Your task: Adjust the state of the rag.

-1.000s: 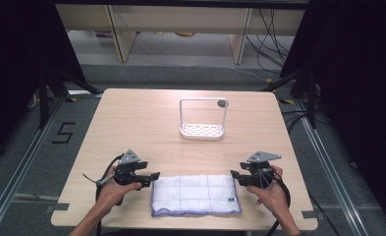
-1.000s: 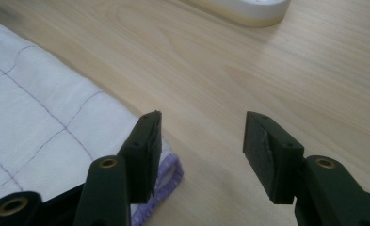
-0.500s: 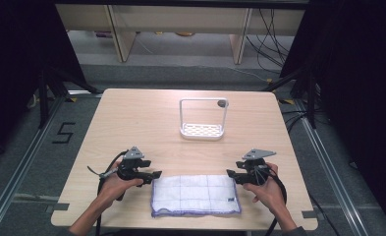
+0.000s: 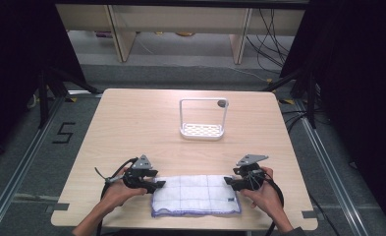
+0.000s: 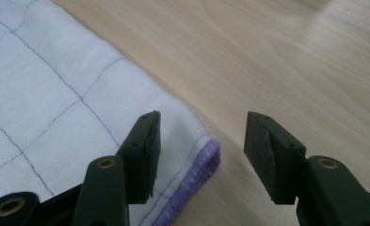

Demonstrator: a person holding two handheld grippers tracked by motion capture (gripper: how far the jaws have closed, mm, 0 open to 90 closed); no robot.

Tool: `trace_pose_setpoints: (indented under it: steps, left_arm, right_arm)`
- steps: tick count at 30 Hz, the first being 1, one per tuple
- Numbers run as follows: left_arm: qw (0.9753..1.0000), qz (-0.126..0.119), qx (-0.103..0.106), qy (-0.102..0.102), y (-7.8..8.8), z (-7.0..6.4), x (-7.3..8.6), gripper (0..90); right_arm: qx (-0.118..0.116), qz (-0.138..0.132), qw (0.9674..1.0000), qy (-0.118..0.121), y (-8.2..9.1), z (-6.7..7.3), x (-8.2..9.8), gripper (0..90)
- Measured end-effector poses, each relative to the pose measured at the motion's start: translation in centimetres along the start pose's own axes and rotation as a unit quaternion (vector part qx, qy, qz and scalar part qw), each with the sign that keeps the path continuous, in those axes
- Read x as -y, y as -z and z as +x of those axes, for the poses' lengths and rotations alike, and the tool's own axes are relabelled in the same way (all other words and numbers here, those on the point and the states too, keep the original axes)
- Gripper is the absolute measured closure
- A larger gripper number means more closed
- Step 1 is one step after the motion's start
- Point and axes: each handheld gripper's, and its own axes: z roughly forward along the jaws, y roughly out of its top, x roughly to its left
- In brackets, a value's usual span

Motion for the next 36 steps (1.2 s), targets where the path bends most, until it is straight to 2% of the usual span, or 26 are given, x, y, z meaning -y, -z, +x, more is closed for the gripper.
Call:
trace_pose_setpoints:
  steps: [2, 3, 4, 6, 7, 8, 9, 10, 13, 14, 16, 17, 18, 19, 22, 24, 25, 26, 29, 30, 31, 32, 33, 34, 35, 36]
  left_arm:
    - [1.0000, -0.001, -0.004, -0.007, 0.0, -0.3, 0.0, 45.1]
    - [0.9998, 0.001, -0.003, -0.019, 0.1, -0.5, -0.1, 48.4]
    - [0.9996, 0.004, -0.004, -0.027, 0.2, -0.6, -0.1, 52.1]
    - [0.9997, 0.001, -0.008, -0.022, 0.0, -0.8, -0.1, 58.1]
    - [0.9996, 0.004, -0.007, -0.029, 0.1, -0.8, -0.1, 58.1]
    - [0.9994, 0.002, -0.001, -0.034, 0.1, -1.1, -0.1, 64.8]
    - [0.9994, 0.002, -0.001, -0.034, 0.1, -1.1, -0.1, 67.2]
    - [0.9992, 0.001, 0.003, -0.039, 0.2, -1.1, -0.1, 71.1]
    - [0.9995, -0.003, 0.010, -0.029, 0.2, -1.1, 0.1, 79.2]
    - [0.9997, -0.009, 0.010, -0.021, 0.1, -1.1, 0.2, 79.2]
    - [0.9997, -0.014, 0.009, -0.021, 0.2, -1.2, 0.4, 82.3]
    - [0.9997, -0.016, 0.008, -0.017, 0.2, -1.3, 0.5, 83.0]
    - [0.9995, -0.018, 0.000, -0.027, 0.3, -1.5, 0.6, 83.2]
    - [0.9993, -0.021, -0.008, -0.030, 0.5, -2.0, 0.8, 83.7]
    - [0.9991, -0.027, -0.009, -0.031, 0.7, -2.9, 1.3, 83.8]
    - [0.9989, -0.028, -0.005, -0.037, 1.3, -4.2, 1.9, 83.8]
    - [0.9989, -0.028, -0.005, -0.037, 1.3, -4.2, 1.9, 83.8]
    - [0.9989, -0.030, 0.000, -0.038, 1.4, -5.2, 2.1, 83.8]
    - [0.9984, -0.028, 0.005, -0.049, 1.6, -6.0, 2.2, 83.8]
    - [0.9982, -0.026, 0.012, -0.053, 1.5, -6.8, 2.1, 83.7]
    - [0.9975, -0.025, 0.016, -0.065, 1.4, -7.1, 2.1, 83.7]
    - [0.9975, -0.025, 0.016, -0.065, 1.4, -7.1, 2.1, 83.6]
    - [0.9976, -0.031, 0.026, -0.055, 1.3, -7.6, 2.1, 83.6]
    - [0.9971, -0.042, 0.039, -0.050, 1.1, -8.4, 2.0, 83.5]
    - [0.9971, -0.042, 0.039, -0.050, 1.1, -8.4, 2.0, 83.5]
    - [0.9965, -0.044, 0.043, -0.056, 0.9, -8.7, 1.9, 83.5]
  right_arm:
    - [-0.001, -0.002, 1.0000, -0.009, -0.1, 0.2, 0.1, 47.0]
    - [-0.001, 0.009, 1.0000, -0.002, 0.0, 0.2, 0.1, 47.1]
    - [0.006, -0.002, 1.0000, 0.005, -0.3, 0.3, 0.2, 47.6]
    - [0.004, 0.014, 0.9998, 0.010, -0.4, 0.4, 0.2, 53.0]
    - [0.004, 0.014, 0.9998, 0.010, -0.4, 0.4, 0.2, 53.0]
    - [0.005, 0.012, 0.9998, 0.013, -0.7, 0.5, 0.1, 59.0]
    - [0.005, 0.012, 0.9998, 0.013, -0.7, 0.5, 0.1, 59.0]
    - [0.002, 0.023, 0.9994, 0.027, -0.9, 0.5, 0.0, 65.1]
    - [-0.003, 0.026, 0.9989, 0.039, -1.1, 0.6, -0.1, 70.6]
    - [0.000, 0.026, 0.9988, 0.042, -1.2, 0.6, -0.1, 73.4]
    - [-0.005, 0.019, 0.9986, 0.050, -1.3, 0.6, -0.2, 81.0]
    - [-0.011, 0.028, 0.9981, 0.054, -1.1, 0.5, -0.3, 82.9]
    - [-0.004, 0.021, 0.9982, 0.056, -1.2, 0.5, -0.4, 83.7]
    - [-0.008, 0.031, 0.9978, 0.058, -1.1, 0.4, -0.7, 84.2]
    - [-0.009, 0.021, 0.9975, 0.067, -1.5, 0.1, -1.0, 84.5]
    - [-0.005, 0.028, 0.9967, 0.076, -2.1, -0.3, -2.1, 84.6]
    - [-0.005, 0.028, 0.9967, 0.076, -2.1, -0.3, -2.1, 84.6]
    - [-0.007, 0.028, 0.9960, 0.085, -2.8, -0.7, -3.2, 84.4]
    - [-0.011, 0.034, 0.9953, 0.090, -3.8, -1.1, -4.5, 84.1]
    - [-0.014, 0.046, 0.9929, 0.109, -4.9, -1.4, -6.2, 84.2]
    - [-0.017, 0.045, 0.9925, 0.112, -5.3, -1.4, -6.7, 84.3]
    - [-0.021, 0.046, 0.9926, 0.110, -5.9, -1.4, -7.4, 84.3]
    - [-0.021, 0.046, 0.9926, 0.110, -5.9, -1.4, -7.4, 84.3]
    - [-0.030, 0.049, 0.9924, 0.109, -6.8, -1.7, -9.0, 84.3]
    - [-0.030, 0.049, 0.9924, 0.109, -6.8, -1.7, -9.0, 84.3]
    - [-0.043, 0.047, 0.9928, 0.102, -7.7, -1.8, -10.1, 84.4]
